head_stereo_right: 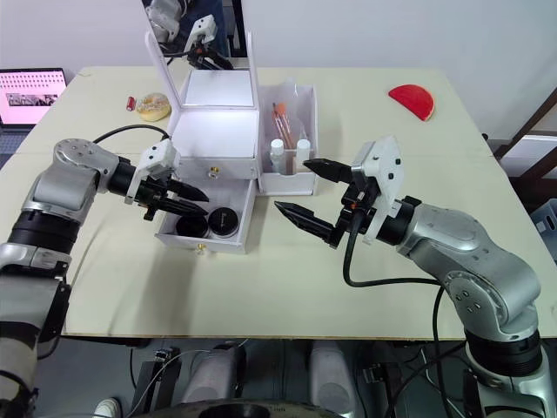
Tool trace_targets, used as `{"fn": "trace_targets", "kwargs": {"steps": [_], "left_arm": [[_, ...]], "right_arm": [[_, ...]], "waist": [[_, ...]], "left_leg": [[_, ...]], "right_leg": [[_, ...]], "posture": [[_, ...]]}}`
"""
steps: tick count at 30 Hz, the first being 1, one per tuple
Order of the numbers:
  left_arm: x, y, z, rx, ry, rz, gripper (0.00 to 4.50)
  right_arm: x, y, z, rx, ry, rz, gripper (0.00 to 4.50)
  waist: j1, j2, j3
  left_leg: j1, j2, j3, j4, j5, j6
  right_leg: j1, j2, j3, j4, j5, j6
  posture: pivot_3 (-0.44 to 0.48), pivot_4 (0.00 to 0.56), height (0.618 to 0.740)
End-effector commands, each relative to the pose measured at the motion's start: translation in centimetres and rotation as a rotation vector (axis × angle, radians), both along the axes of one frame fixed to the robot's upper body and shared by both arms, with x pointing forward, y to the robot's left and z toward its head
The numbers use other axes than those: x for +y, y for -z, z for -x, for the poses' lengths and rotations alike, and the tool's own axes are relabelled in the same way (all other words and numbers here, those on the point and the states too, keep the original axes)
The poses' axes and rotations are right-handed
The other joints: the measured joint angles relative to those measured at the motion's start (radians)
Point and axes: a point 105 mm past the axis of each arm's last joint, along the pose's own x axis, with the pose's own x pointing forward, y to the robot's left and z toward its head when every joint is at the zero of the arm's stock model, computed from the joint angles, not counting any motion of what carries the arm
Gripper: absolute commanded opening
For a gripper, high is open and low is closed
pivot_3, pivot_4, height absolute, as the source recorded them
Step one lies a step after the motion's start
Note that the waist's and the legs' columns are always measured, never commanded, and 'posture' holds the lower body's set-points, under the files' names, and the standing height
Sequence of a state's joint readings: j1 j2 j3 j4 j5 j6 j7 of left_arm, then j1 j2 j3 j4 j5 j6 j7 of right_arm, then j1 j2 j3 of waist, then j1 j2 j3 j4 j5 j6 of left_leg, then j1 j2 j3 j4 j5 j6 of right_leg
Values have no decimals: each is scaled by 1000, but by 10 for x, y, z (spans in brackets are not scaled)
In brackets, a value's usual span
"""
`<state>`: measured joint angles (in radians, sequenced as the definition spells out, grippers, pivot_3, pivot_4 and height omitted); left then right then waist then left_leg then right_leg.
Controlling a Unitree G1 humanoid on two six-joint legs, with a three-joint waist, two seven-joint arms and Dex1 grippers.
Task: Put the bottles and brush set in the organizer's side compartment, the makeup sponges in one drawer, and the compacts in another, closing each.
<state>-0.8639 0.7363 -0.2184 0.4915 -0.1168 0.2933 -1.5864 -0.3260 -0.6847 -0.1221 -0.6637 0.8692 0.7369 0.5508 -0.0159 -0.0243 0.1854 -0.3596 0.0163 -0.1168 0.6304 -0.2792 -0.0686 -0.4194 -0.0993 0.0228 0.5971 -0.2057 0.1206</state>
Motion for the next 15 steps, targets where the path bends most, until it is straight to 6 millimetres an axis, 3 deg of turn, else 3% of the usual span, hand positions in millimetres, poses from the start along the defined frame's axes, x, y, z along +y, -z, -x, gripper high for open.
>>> {"fn": "trace_targets", "kwargs": {"steps": [1,5,10,15], "left_arm": [[3,-1,0,-41,4,-14,45],[1,1,0,-49,3,-9,45],[6,-11,4,-75,-16,41,45],[25,-39,31,-77,-95,139,45]], "right_arm": [[3,-7,4,-31,-23,-11,4500],[3,-7,5,-29,-21,-9,4500],[2,-6,7,-25,-20,-5,4500],[-6,0,9,3,-15,11,4500]], "waist": [[0,0,0],[0,0,0],[-1,0,0],[-8,0,0]], "left_leg": [[0,0,0,0,0,0],[0,0,0,0,0,0],[0,0,0,0,0,0],[0,1,0,-2,0,0]], "right_leg": [[0,0,0,0,0,0],[0,0,0,0,0,0],[0,0,0,0,0,0],[-1,0,0,0,0,0]], "posture": [[0,150,739],[0,150,739],[0,150,739],[0,150,739]]}}
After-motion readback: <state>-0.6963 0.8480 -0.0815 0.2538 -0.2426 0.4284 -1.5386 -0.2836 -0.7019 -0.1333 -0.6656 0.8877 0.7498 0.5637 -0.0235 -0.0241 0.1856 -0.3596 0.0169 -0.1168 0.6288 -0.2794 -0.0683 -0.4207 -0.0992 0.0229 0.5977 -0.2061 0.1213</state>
